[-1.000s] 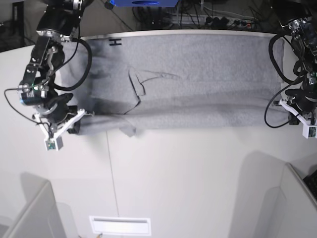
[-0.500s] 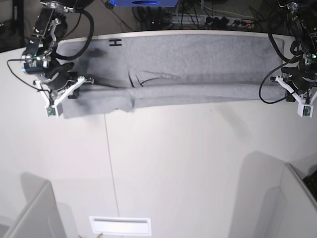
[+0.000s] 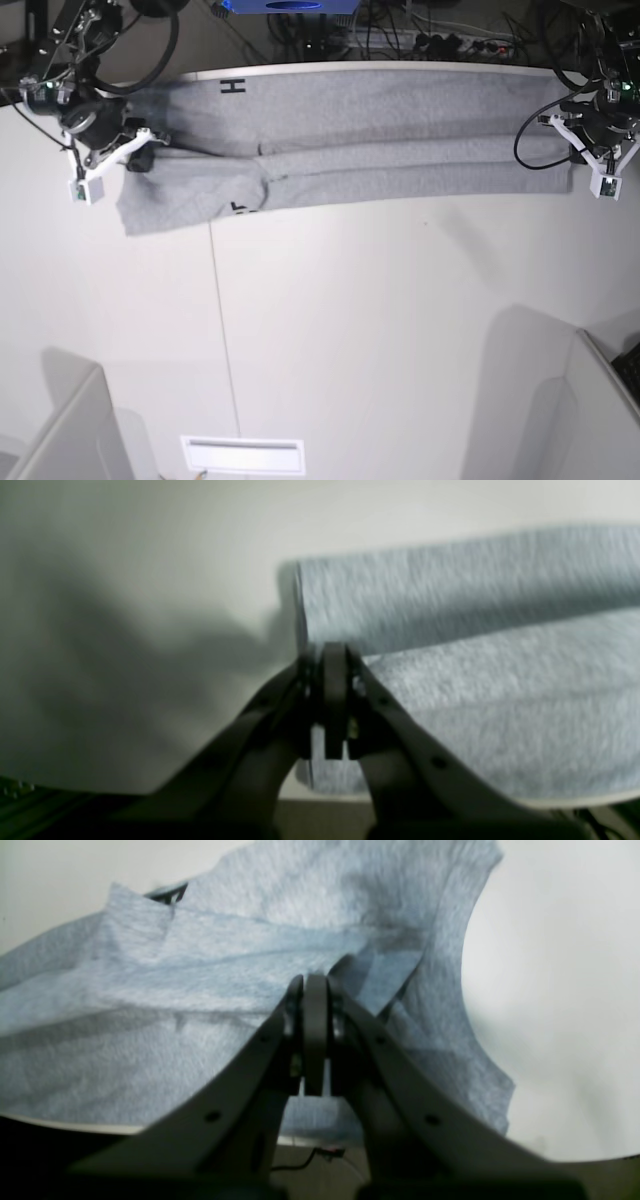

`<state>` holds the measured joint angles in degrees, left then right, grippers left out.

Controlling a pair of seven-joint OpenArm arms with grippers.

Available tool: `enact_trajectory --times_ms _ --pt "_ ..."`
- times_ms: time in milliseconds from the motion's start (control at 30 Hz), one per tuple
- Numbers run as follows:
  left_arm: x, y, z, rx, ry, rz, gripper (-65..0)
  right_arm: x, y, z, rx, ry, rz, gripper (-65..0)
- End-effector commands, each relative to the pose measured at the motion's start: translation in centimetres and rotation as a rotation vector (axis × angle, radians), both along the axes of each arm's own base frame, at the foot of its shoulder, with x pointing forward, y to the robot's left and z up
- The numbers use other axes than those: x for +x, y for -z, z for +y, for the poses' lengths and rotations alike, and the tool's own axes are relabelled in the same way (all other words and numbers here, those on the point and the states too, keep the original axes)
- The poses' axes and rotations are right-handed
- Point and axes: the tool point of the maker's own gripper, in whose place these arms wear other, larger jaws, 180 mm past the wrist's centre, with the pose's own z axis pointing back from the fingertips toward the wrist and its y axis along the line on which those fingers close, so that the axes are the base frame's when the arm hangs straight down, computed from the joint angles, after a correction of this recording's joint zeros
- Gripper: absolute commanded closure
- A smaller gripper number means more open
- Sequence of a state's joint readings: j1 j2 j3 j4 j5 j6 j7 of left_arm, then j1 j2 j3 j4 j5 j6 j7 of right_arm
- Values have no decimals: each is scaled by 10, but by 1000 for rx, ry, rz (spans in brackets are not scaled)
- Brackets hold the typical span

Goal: Fold the T-shirt properly
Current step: 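Lift the hem with both grippers and fold it over toward the collar, then release the hem and move both grippers to the folded strip's ends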

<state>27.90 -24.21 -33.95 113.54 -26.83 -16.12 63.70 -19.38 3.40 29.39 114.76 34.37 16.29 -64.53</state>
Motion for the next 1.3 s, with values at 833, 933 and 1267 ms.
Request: enact_trajectory --times_ms 833,933,1267 --pt "-33 8 5 32 14 88 0 -36 32 -18 -98 44 125 -36" --pt "-33 9 5 32 13 91 -156 -34 30 -19 -101 49 109 -218" --pt "-17 8 -6 -56 -99 -28 -541 -4 11 -3 -116 -17 -35 -114"
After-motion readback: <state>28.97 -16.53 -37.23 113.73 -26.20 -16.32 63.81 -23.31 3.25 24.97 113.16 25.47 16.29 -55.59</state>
